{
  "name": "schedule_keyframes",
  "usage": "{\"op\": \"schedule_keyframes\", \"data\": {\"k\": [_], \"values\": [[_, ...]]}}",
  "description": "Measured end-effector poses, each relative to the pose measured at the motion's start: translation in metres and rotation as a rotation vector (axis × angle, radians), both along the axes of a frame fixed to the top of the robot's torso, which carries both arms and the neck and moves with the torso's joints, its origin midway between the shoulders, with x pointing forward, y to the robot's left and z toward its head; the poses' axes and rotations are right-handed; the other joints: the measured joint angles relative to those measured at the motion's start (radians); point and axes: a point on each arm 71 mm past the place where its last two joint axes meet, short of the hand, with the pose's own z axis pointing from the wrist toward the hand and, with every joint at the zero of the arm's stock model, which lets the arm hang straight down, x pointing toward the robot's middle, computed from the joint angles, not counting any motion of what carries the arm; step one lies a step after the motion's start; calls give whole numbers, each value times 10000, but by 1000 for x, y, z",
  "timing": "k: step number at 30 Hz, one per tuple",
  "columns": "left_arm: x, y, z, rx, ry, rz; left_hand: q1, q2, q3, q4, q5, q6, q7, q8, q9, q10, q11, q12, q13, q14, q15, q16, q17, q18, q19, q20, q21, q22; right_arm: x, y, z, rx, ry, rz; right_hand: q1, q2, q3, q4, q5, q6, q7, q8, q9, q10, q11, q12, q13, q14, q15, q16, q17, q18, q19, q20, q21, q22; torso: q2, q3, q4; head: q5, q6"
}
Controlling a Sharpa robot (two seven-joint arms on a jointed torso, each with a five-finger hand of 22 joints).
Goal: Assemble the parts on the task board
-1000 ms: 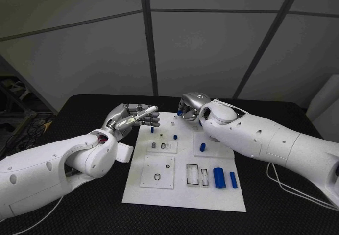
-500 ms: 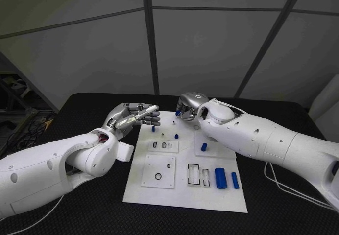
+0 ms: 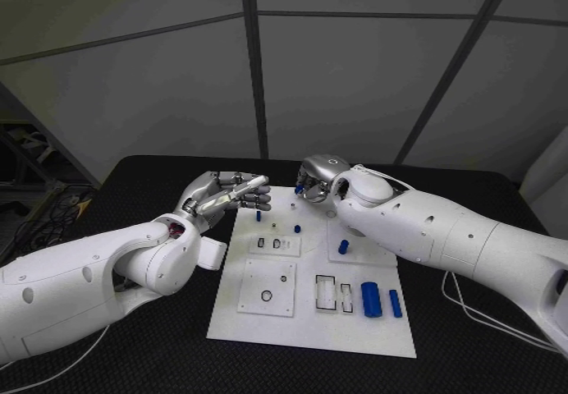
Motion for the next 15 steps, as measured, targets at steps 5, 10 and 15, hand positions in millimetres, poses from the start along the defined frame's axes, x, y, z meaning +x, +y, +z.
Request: {"op": "schedule_keyframes", "data": {"k": [5, 10, 15], "values": [[1, 1, 0, 11, -9, 24, 0, 0, 0, 0, 0, 0, 0, 0, 0, 0, 0, 0, 0, 0, 0, 0, 18, 0, -38, -38, 0, -1, 0, 0, 0, -24, 35, 5, -31, -31, -21, 21, 0, -9, -9, 4, 1, -14, 14, 0, -1, 0, 0, 0, -38, 0, 0, 0, 0, 0, 3, -2, -4, 0, -13], [2, 2, 1, 21, -17, 48, 0, 0, 0, 0, 0, 0, 0, 0, 0, 0, 0, 0, 0, 0, 0, 0, 18, 0, -38, -38, 0, -1, 0, 0, 1, -35, 51, 11, -31, -31, -21, 21, 0, -13, -13, 2, 1, -13, 14, 0, -1, 0, 0, 0, -43, 1, 0, 0, 0, -1, 6, -2, -6, 11, -23], [2, 2, 1, 27, -22, 62, 0, 0, 0, 0, 0, 1, 0, 1, 0, 0, 0, 0, 0, 0, 0, 0, 18, 0, -38, -38, 0, -1, 0, -1, 1, -37, 55, 12, -44, -45, -27, 27, -1, -14, -15, -4, 2, -13, 14, 0, -1, 0, 0, 0, -43, 1, 0, 0, 0, -1, 7, -4, -11, 29, -21]]}}
